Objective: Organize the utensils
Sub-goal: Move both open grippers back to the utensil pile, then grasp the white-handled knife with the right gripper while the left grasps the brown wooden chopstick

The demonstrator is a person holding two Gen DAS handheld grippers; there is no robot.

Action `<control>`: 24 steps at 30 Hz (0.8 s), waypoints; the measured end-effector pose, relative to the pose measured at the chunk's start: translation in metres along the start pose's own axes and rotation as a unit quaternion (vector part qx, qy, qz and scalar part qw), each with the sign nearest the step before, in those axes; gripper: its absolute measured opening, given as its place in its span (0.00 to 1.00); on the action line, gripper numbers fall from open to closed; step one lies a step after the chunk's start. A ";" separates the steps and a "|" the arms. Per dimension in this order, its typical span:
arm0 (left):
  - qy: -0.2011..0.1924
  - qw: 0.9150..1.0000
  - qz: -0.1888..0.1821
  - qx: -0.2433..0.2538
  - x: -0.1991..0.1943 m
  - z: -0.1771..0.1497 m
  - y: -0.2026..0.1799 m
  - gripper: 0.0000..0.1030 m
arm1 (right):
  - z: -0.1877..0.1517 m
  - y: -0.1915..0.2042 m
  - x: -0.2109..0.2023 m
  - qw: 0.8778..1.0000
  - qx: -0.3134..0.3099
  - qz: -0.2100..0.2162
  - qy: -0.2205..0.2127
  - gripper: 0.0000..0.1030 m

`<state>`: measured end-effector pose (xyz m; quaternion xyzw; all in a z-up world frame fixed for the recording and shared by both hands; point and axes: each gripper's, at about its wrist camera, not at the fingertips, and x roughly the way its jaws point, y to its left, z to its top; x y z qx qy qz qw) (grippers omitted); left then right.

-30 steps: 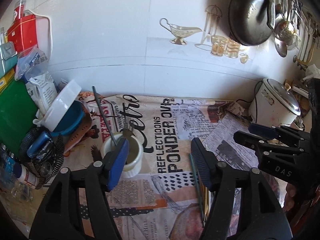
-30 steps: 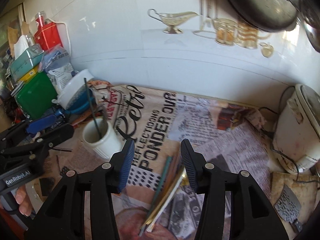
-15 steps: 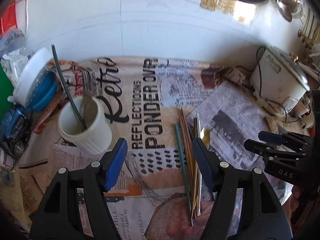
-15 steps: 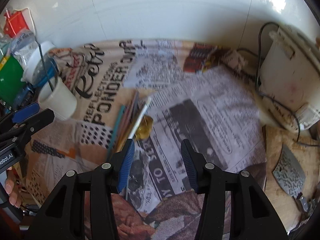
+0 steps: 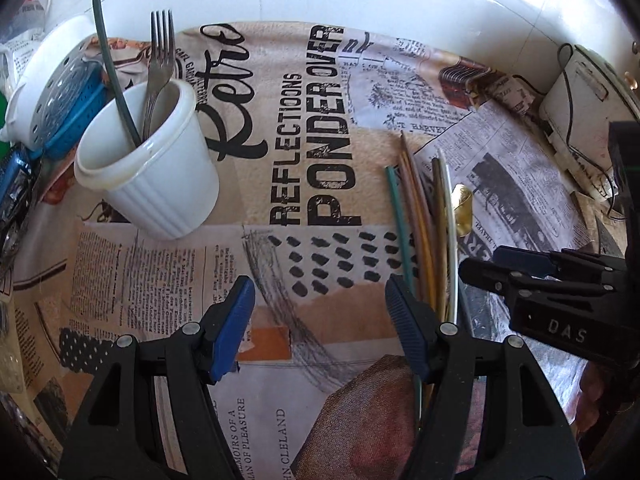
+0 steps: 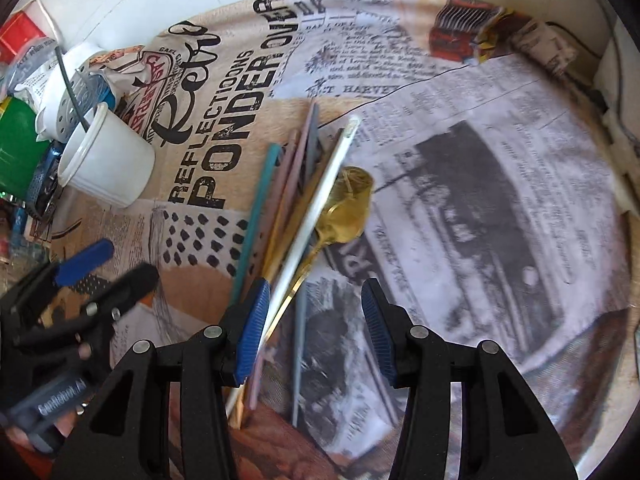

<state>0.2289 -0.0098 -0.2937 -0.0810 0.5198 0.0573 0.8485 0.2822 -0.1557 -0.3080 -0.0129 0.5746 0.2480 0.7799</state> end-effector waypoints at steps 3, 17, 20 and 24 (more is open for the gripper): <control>0.000 1.000 -0.002 -0.003 0.001 -0.001 0.003 0.64 | 0.005 0.001 0.007 1.000 0.006 0.001 0.004 0.23; 0.006 1.000 -0.016 0.010 0.008 0.001 0.005 0.64 | 0.023 -0.001 0.025 0.999 0.035 -0.002 0.014 0.09; 0.008 0.999 -0.030 0.017 0.009 0.006 -0.001 0.64 | 0.023 0.000 0.022 0.999 0.032 -0.004 0.009 0.06; 0.019 0.998 -0.057 0.021 0.015 0.014 -0.012 0.59 | 0.016 -0.003 0.010 1.000 0.028 -0.005 -0.003 0.06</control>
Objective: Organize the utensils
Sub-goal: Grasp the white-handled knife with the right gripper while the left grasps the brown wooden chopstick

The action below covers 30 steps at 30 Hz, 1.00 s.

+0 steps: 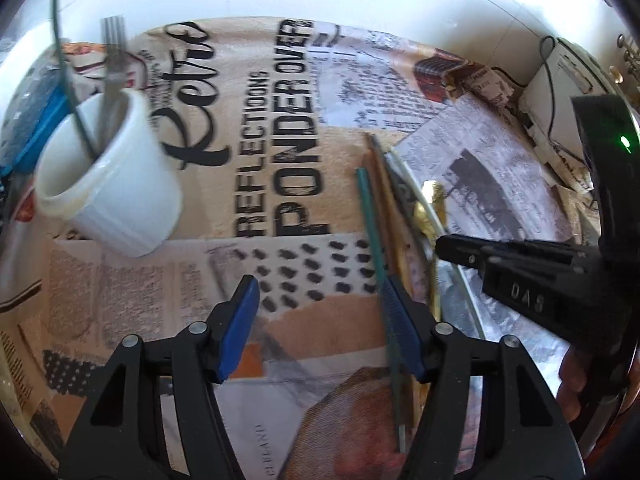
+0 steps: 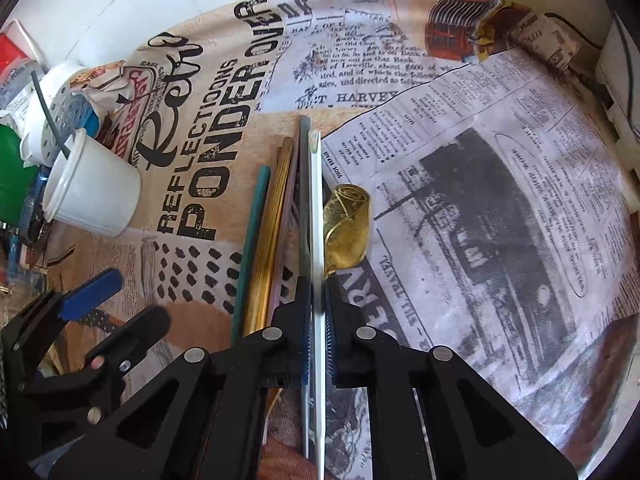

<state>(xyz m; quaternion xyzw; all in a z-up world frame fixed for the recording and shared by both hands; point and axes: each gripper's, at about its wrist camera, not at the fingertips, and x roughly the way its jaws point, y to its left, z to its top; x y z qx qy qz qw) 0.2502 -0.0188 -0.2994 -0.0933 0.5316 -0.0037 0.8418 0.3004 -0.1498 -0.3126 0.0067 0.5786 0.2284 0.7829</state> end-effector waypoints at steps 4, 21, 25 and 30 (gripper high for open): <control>0.018 0.999 -0.031 -0.001 0.013 0.011 -0.011 0.48 | -0.007 -0.009 -0.009 1.000 0.001 -0.001 -0.006 0.06; 0.068 0.996 -0.052 -0.004 0.058 0.035 -0.035 0.16 | -0.018 -0.043 -0.003 1.000 0.008 0.005 0.028 0.06; 0.070 0.996 -0.050 0.000 0.060 0.036 -0.033 0.09 | -0.012 -0.039 -0.002 1.000 -0.005 -0.003 0.028 0.06; 0.069 0.996 -0.052 0.003 0.058 0.037 -0.033 0.06 | 0.000 -0.031 0.005 0.999 -0.023 -0.021 0.029 0.08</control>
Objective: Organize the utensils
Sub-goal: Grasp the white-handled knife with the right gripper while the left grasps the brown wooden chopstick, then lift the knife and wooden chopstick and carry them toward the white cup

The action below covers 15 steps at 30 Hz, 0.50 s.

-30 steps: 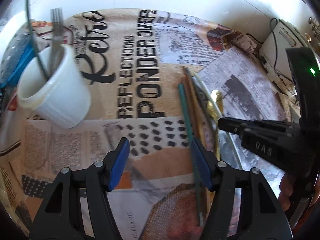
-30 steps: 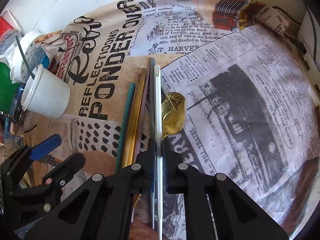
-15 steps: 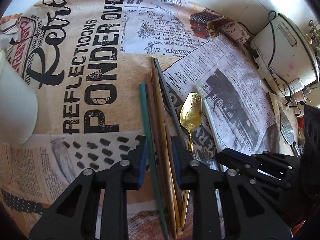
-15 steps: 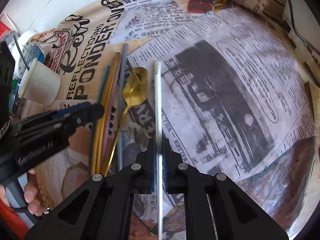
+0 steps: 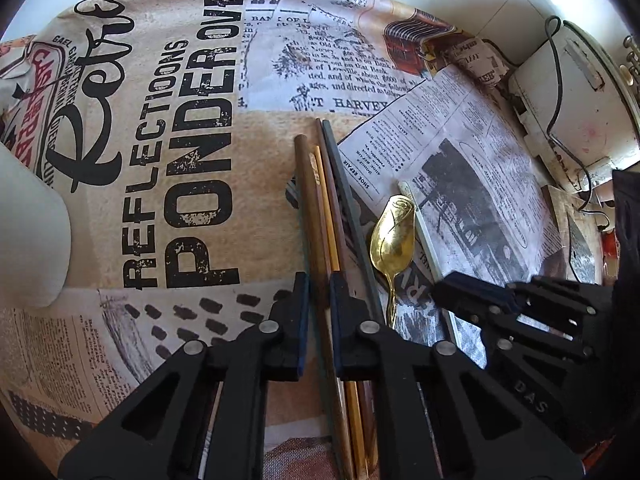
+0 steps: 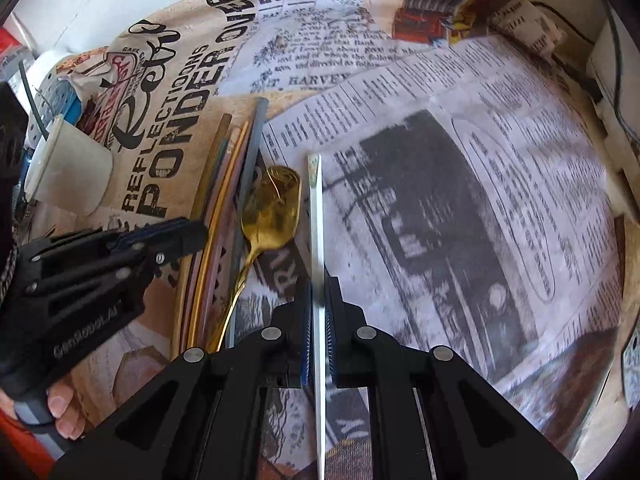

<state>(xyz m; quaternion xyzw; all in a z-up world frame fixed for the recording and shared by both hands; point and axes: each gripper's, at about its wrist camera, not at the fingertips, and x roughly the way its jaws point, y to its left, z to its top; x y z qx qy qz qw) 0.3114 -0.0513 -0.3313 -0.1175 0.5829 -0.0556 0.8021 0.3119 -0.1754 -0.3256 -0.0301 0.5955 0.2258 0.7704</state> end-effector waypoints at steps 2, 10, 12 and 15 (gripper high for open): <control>-0.001 1.000 -0.003 0.000 -0.003 -0.001 0.001 0.05 | 0.002 0.003 0.001 1.000 -0.007 -0.006 -0.002 0.08; -0.005 1.000 -0.003 0.002 -0.019 -0.006 0.002 0.05 | 0.011 0.003 0.004 1.000 0.001 -0.004 -0.009 0.06; -0.012 1.000 -0.008 0.004 -0.027 -0.008 0.001 0.05 | 0.008 0.003 0.001 1.000 0.002 -0.010 -0.015 0.06; -0.023 1.000 -0.009 0.009 -0.038 -0.009 -0.001 0.05 | 0.005 0.001 -0.008 1.000 0.012 -0.002 -0.027 0.06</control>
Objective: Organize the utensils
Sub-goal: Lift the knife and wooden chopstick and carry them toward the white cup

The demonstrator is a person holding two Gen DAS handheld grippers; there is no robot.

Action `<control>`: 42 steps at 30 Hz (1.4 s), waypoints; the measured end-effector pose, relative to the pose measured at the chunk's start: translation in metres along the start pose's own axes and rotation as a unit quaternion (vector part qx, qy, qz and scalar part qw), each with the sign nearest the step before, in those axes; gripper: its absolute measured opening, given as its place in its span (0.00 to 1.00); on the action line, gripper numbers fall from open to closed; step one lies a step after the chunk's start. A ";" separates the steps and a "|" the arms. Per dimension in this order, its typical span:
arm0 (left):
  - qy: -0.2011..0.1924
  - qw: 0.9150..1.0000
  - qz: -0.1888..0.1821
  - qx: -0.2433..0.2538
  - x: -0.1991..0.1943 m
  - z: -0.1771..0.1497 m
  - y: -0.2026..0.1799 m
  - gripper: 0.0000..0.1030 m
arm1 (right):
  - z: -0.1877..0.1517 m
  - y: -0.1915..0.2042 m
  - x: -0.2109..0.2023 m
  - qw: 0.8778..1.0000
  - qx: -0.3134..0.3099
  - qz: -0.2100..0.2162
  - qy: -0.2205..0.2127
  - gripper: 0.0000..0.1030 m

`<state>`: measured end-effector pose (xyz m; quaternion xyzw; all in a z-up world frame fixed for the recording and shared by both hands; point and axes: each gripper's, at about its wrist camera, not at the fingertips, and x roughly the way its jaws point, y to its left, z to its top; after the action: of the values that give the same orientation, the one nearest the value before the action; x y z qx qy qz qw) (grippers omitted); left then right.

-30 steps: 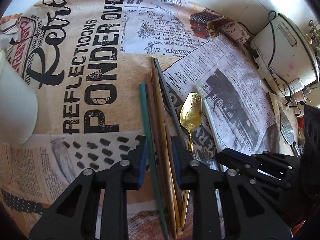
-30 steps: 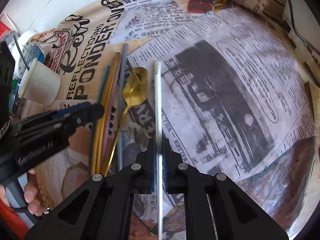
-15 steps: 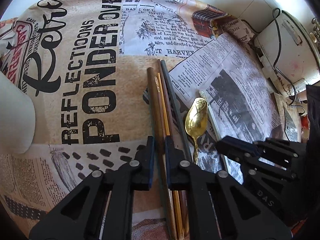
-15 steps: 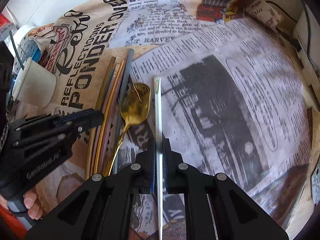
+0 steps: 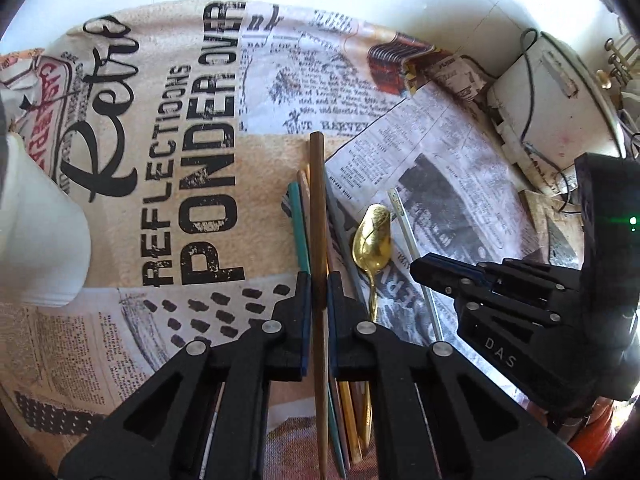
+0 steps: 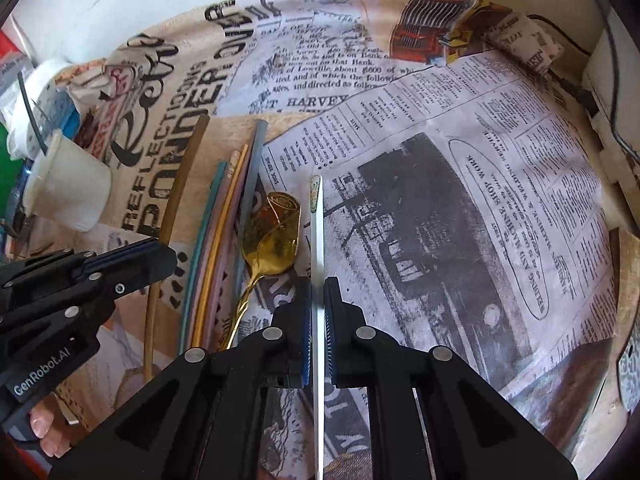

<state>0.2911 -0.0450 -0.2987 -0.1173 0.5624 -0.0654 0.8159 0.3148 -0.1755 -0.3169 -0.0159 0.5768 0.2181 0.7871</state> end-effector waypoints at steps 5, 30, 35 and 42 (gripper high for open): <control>-0.020 1.000 -0.010 -0.001 -0.020 0.000 -0.002 0.05 | -0.002 -0.002 -0.025 0.999 0.010 0.004 -0.035 0.06; -0.166 0.986 0.010 0.007 -0.134 -0.005 0.001 0.05 | -0.023 0.029 -0.138 0.982 -0.001 0.012 -0.187 0.06; -0.194 0.981 0.021 0.004 -0.157 -0.006 0.008 0.05 | -0.016 0.044 -0.155 0.977 -0.009 0.019 -0.213 0.06; -0.234 0.972 0.026 -0.006 -0.189 -0.005 0.027 0.05 | -0.006 0.070 -0.172 0.970 -0.027 0.028 -0.239 0.06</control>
<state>0.2175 0.0252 -0.1369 -0.1197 0.3588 -0.0117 0.9256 0.2430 -0.1700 -0.1454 0.0314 0.3663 0.2533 0.8948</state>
